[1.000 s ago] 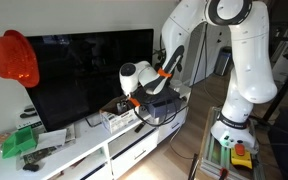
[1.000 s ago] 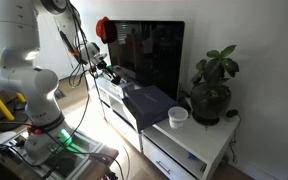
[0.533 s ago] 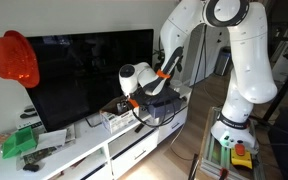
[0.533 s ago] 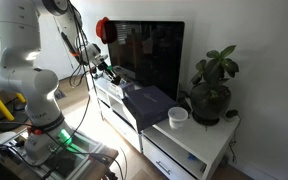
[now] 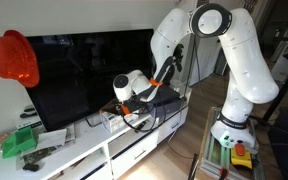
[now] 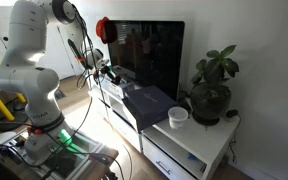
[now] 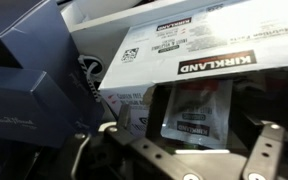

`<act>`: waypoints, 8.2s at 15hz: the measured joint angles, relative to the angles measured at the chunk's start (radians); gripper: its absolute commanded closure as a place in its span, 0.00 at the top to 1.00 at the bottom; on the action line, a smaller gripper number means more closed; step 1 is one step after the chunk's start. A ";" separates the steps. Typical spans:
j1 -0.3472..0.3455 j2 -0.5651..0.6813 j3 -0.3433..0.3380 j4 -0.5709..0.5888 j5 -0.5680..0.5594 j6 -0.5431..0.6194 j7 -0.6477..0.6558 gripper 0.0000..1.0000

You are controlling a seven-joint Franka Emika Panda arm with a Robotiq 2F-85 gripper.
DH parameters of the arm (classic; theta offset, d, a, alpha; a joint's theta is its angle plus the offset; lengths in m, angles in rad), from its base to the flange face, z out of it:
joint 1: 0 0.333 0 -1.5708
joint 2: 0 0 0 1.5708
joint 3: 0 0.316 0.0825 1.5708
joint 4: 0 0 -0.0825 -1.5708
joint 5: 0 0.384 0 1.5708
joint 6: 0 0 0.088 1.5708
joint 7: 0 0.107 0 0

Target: Remove one sachet from the white box and put it on the table

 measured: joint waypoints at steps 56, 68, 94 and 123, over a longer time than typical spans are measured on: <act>-0.207 -0.192 0.075 -0.049 0.128 0.115 -0.155 0.03; -0.184 -0.206 0.012 -0.097 0.281 0.167 -0.351 0.03; -0.205 -0.081 -0.129 -0.062 -1.214 0.316 0.583 0.03; -0.240 0.167 -0.123 0.169 -1.134 0.438 0.483 0.03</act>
